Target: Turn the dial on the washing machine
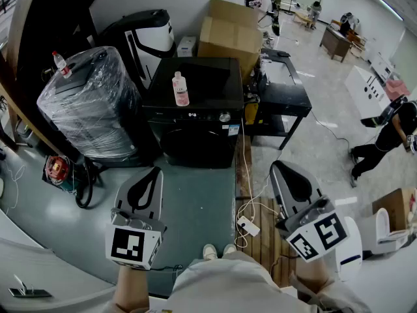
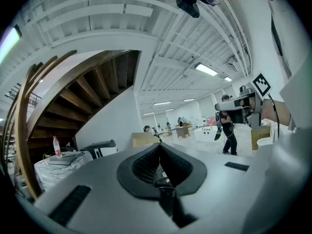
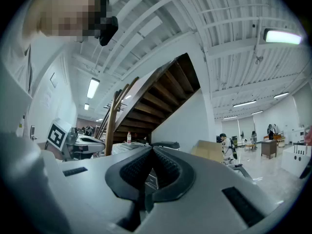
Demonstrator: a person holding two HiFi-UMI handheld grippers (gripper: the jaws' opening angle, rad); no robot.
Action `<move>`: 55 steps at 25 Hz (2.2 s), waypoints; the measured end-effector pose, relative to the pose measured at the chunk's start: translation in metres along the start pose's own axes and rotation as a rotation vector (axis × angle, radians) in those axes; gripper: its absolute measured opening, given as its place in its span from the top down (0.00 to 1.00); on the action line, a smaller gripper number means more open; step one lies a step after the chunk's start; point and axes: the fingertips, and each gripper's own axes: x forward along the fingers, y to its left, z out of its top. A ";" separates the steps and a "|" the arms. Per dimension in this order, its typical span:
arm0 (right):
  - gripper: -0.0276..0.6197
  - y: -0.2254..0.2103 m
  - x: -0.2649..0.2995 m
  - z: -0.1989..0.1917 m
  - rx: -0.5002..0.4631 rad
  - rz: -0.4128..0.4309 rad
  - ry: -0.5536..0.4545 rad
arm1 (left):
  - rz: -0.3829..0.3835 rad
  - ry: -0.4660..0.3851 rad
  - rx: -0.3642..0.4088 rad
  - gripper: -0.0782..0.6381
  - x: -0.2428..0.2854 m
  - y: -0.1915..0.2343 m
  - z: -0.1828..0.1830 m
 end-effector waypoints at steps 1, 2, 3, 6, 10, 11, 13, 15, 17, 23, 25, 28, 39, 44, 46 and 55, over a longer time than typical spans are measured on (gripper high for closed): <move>0.91 0.001 0.001 -0.001 0.019 0.007 -0.003 | 0.001 -0.001 0.002 0.86 0.000 0.002 0.000; 0.91 0.003 0.002 -0.001 0.039 0.017 -0.007 | 0.002 -0.002 0.004 0.86 0.000 0.003 -0.001; 0.91 0.005 0.003 -0.001 0.063 0.029 -0.012 | 0.002 -0.002 0.005 0.86 0.000 0.005 -0.002; 0.91 0.013 0.006 0.002 0.099 0.065 -0.020 | 0.000 0.007 -0.004 0.86 -0.002 0.007 -0.007; 0.91 0.019 0.010 0.003 0.076 0.069 -0.005 | 0.003 0.007 -0.002 0.86 -0.004 0.010 -0.008; 0.91 0.018 0.010 0.002 0.074 0.064 -0.002 | 0.001 0.007 -0.004 0.86 -0.003 0.010 -0.009; 0.91 0.014 0.010 -0.003 0.076 0.051 0.010 | -0.001 0.011 -0.010 0.86 -0.001 0.009 -0.012; 0.91 0.010 0.011 -0.008 0.081 0.040 0.029 | -0.004 0.017 -0.020 0.86 0.001 0.010 -0.016; 0.91 0.005 0.014 -0.014 0.083 0.033 0.046 | -0.008 0.025 -0.027 0.86 0.006 0.010 -0.020; 0.91 -0.022 0.034 -0.032 0.096 0.035 0.087 | 0.004 -0.005 -0.098 0.86 0.031 0.005 -0.006; 0.91 -0.032 0.047 -0.036 0.096 0.040 0.086 | 0.011 0.012 -0.071 0.86 0.042 0.011 -0.013; 0.91 -0.050 0.067 -0.041 0.106 0.046 0.082 | 0.025 0.046 -0.059 0.86 0.063 0.018 -0.023; 0.91 -0.114 0.154 -0.072 0.143 0.131 0.137 | 0.010 0.071 -0.047 0.86 0.168 0.021 -0.018; 0.91 -0.156 0.183 -0.074 0.097 0.162 0.154 | 0.034 0.116 -0.039 0.86 0.208 0.025 -0.020; 0.91 -0.174 0.190 -0.074 0.098 0.165 0.150 | 0.040 0.135 -0.017 0.86 0.218 0.025 -0.025; 0.91 -0.216 0.216 -0.085 0.114 0.152 0.139 | 0.017 0.171 0.019 0.86 0.261 0.028 -0.035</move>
